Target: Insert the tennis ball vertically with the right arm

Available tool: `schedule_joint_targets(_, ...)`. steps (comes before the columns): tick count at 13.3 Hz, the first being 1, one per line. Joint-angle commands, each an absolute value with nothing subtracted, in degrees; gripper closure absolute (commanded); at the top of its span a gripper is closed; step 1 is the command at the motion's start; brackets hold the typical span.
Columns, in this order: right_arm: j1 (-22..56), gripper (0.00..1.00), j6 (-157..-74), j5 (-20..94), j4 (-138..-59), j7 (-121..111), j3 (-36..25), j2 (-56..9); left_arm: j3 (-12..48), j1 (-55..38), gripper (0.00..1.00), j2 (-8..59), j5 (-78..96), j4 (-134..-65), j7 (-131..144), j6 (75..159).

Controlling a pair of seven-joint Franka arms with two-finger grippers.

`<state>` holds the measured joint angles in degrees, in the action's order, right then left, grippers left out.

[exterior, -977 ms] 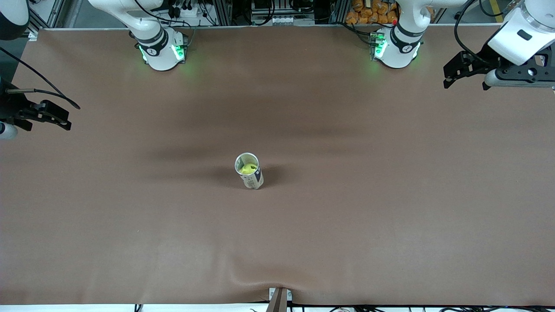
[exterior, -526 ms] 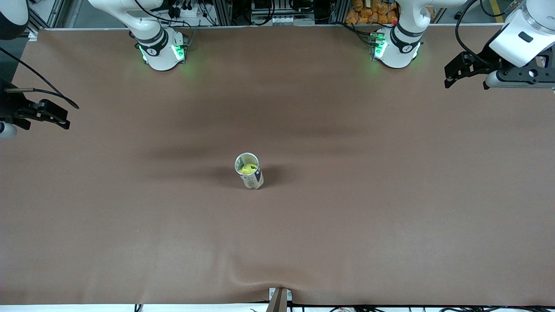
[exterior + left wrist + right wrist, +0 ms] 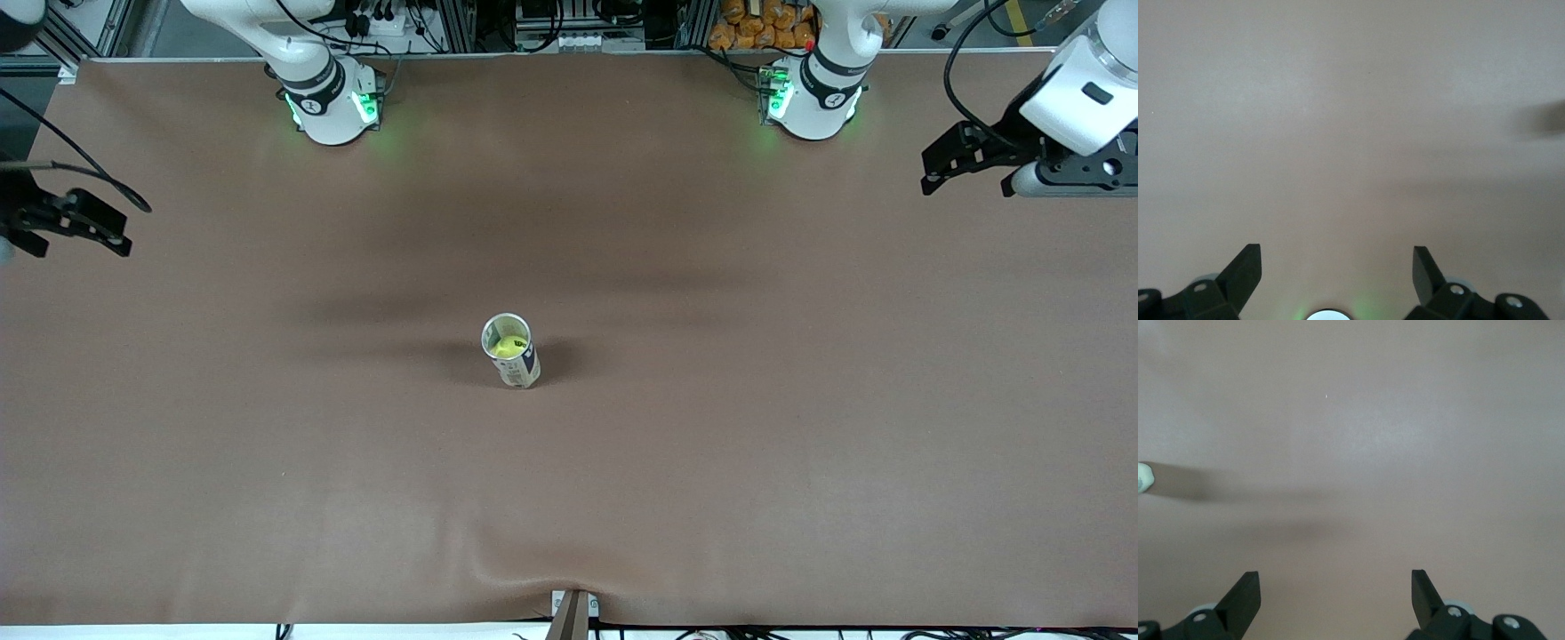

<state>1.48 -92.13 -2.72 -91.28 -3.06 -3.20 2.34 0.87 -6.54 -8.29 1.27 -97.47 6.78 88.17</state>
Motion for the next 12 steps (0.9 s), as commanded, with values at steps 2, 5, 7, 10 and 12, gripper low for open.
schedule_joint_targets(2, 1.6, 0.0, -91.7, -3.4, -92.3, -2.3, -3.2, 6.1, 1.0, -6.0, 0.0, -6.0, 0.9, -94.0, 6.6, 86.8)
schedule_joint_targets(5, 1.5, 0.0, -91.6, -3.4, -92.5, -2.4, -3.3, 6.4, 1.2, -6.5, 0.0, -5.8, 0.8, -94.0, 7.2, 86.8)
schedule_joint_targets(7, 1.4, 0.0, -91.6, -3.4, -92.5, -2.4, -3.3, 6.4, 1.5, -6.7, 0.0, -5.8, 0.9, -94.0, 7.2, 86.8)
schedule_joint_targets(10, 1.4, 0.0, -91.7, -3.4, -92.6, -2.4, -3.3, 6.4, 1.5, -6.7, 0.0, -5.9, 0.9, -93.9, 7.2, 86.8)
schedule_joint_targets(12, 1.4, 0.0, -91.7, -3.4, -92.6, -2.4, -3.3, 6.4, 1.5, -6.4, 0.0, -5.9, 0.9, -93.3, 7.0, 86.8)
